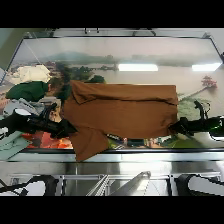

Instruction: Fold the shirts.

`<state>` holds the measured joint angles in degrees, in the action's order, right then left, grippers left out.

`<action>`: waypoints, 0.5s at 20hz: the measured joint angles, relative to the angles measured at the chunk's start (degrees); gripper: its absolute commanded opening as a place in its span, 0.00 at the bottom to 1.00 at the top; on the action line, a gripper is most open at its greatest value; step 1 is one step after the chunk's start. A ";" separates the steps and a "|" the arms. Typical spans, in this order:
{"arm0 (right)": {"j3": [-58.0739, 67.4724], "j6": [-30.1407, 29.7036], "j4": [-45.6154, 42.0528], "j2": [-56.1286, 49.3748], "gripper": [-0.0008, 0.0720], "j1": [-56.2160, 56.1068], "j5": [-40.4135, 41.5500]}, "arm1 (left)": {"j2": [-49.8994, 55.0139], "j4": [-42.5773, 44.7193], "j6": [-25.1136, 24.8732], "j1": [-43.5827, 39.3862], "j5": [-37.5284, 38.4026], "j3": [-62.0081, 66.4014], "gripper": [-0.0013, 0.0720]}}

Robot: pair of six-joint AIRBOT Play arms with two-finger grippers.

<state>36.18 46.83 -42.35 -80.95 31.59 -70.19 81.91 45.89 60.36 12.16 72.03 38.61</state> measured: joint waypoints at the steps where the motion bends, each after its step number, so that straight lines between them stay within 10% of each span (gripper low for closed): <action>1: 0.00 0.00 0.00 0.00 0.04 0.00 -0.35 | -0.09 -0.31 0.02 -0.83 2.60 0.83 0.06; 10: 0.04 2.08 -2.47 2.75 0.04 5.51 -5.27 | -0.13 -0.92 -1.36 3.39 11.58 -0.35 0.06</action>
<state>36.23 48.90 -44.82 -78.19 37.10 -75.46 81.78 44.97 59.00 15.55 83.61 38.26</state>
